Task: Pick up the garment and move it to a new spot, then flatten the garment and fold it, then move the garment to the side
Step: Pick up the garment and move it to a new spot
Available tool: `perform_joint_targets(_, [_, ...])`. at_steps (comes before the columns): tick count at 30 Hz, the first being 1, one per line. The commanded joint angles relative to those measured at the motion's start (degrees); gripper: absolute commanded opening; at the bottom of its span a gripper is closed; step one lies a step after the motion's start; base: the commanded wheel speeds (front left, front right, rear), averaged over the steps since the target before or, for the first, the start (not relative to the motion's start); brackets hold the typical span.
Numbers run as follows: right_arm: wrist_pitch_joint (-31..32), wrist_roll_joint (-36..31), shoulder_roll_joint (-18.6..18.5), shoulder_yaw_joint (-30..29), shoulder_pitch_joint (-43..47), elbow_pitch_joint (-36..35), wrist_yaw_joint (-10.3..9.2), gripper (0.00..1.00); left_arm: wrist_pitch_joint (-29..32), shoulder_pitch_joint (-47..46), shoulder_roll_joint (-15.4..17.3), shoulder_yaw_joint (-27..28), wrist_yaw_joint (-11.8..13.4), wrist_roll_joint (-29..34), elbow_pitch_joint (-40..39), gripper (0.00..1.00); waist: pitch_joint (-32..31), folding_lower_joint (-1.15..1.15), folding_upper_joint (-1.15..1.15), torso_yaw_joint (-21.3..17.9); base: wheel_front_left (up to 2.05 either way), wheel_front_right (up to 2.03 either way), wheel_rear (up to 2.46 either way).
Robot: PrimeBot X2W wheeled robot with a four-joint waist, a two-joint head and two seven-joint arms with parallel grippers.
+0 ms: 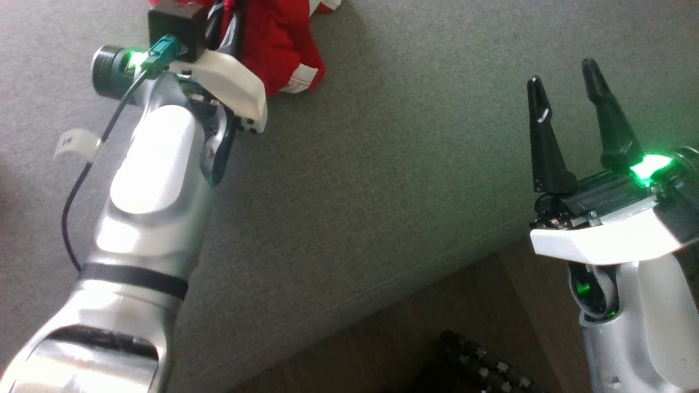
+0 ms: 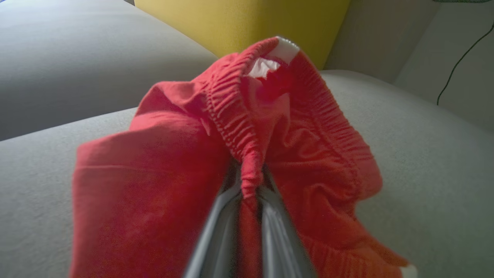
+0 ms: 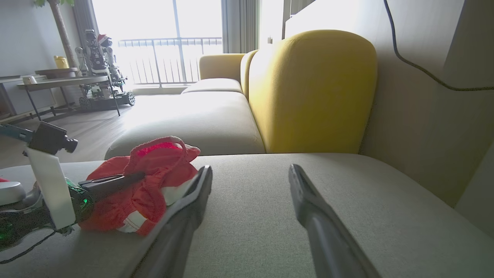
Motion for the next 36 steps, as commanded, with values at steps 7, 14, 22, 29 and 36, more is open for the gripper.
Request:
perform_joint_targets(7, [-0.5,0.6,-0.4,0.7,-0.9,-2.1,-0.01,1.0,-3.2,-5.0,0.8,-2.0,1.8,-2.1,4.3,0.34,0.2,-0.01,0.0,0.3,0.0,0.0,0.0])
perform_joint_targets(14, [-0.5,-1.9,-0.4,1.0,-0.2,-2.0,-0.01,1.0,-5.0,-2.5,0.8,-3.7,2.9,-9.6,3.0,1.0,-4.0,-0.01,0.0,4.5,0.0,0.0,0.0])
perform_joint_targets(22, [-0.5,-5.1,-0.4,3.0,2.1,-0.8,-0.01,1.0,-5.3,7.7,0.8,-2.7,6.6,-15.0,-7.9,1.0,-10.6,-0.01,0.0,12.5,0.0,0.0,0.0])
perform_joint_targets(29, [-0.5,-6.8,-0.4,3.8,4.5,0.5,-0.01,1.0,-5.3,19.8,0.8,1.2,8.7,-14.6,-20.0,1.0,-15.6,-0.01,0.0,18.2,0.0,0.0,0.0])
perform_joint_targets(36, [-0.5,-8.3,-0.4,3.4,8.3,4.1,-0.01,1.0,-5.3,34.7,0.8,5.1,10.0,-10.1,-33.2,1.0,-20.7,-0.01,0.0,23.2,0.0,0.0,0.0])
